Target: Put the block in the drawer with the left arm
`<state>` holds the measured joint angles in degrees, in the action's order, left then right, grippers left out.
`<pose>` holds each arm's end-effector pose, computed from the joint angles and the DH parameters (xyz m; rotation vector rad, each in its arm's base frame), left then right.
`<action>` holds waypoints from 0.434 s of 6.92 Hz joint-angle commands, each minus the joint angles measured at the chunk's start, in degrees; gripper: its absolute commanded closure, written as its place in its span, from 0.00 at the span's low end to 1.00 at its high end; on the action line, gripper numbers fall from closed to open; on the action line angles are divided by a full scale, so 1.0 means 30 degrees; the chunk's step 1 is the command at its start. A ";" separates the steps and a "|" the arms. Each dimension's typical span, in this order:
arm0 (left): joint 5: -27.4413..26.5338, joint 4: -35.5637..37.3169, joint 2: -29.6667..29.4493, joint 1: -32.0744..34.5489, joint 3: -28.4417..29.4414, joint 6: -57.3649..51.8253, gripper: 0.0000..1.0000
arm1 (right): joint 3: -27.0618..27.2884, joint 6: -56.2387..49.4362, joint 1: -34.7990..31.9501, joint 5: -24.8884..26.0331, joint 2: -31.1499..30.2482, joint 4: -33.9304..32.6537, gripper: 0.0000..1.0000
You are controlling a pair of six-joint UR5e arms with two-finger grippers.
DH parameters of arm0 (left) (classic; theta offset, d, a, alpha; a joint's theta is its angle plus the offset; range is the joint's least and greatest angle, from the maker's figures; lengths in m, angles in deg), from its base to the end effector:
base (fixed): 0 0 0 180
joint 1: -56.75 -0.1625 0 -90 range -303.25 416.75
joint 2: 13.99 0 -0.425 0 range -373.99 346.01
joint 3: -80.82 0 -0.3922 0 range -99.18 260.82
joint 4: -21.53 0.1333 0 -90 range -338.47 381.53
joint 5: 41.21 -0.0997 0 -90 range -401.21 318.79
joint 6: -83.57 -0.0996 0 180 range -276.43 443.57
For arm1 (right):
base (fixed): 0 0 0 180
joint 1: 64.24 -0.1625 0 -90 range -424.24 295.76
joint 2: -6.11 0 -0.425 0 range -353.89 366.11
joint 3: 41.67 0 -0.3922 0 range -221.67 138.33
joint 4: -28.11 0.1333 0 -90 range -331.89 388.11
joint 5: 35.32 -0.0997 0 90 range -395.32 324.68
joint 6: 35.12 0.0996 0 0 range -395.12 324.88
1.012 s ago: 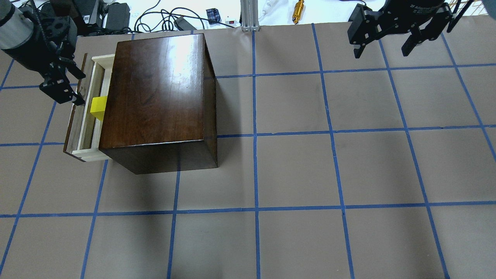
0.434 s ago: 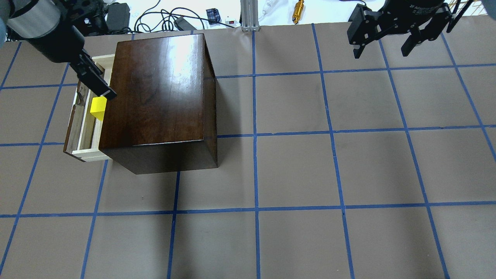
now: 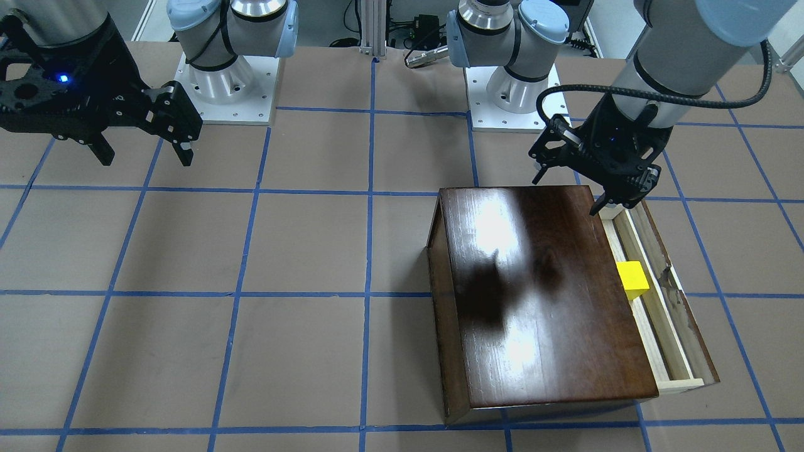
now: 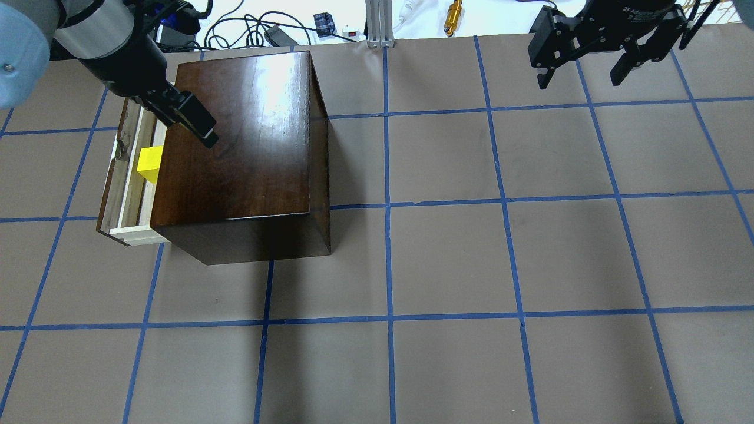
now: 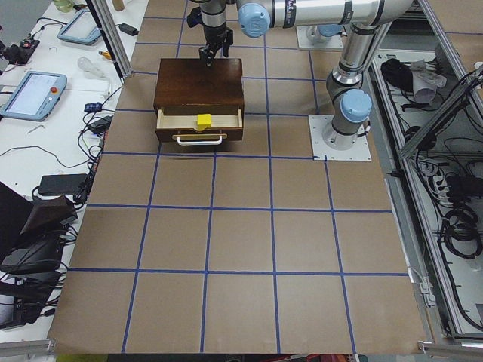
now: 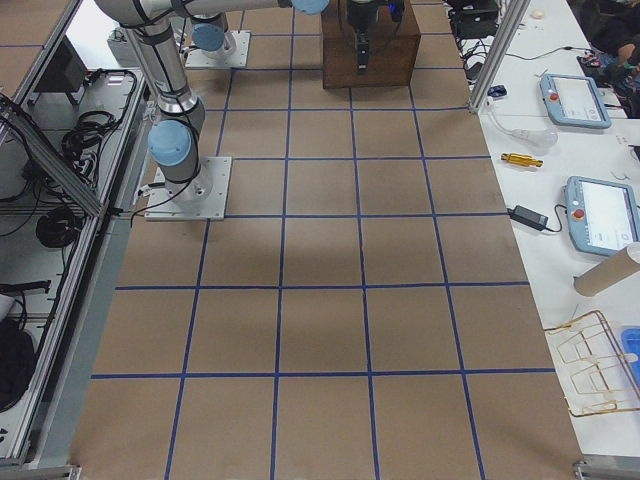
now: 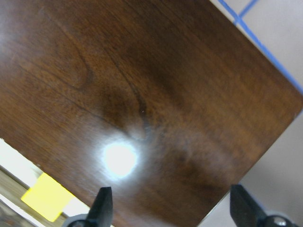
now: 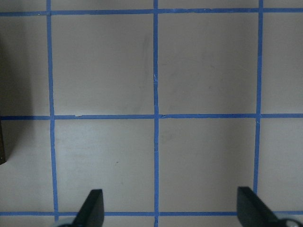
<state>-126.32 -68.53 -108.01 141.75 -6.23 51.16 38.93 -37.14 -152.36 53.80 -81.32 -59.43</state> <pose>-0.0960 -0.5300 0.4779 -0.7224 -2.9677 0.0133 0.1178 -0.5196 0.5420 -0.0047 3.1265 -0.1200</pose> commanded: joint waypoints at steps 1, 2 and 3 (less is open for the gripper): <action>-0.0568 0.0196 0.0197 0.0872 -0.0015 0.5073 0.08 | 0.0000 0.0000 -0.0012 0.0000 -0.0009 0.0000 0.00; -0.0660 0.0255 0.0256 0.0904 0.0013 0.7151 0.07 | 0.0000 0.0000 -0.0012 0.0000 -0.0009 0.0000 0.00; -0.0660 0.0574 0.0285 0.0904 0.0014 0.8796 0.04 | 0.0000 0.0000 -0.0012 0.0029 0.0020 0.0000 0.00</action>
<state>-128.06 -67.65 -107.32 144.27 -6.22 70.73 38.93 -37.14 -152.39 53.82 -81.32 -59.43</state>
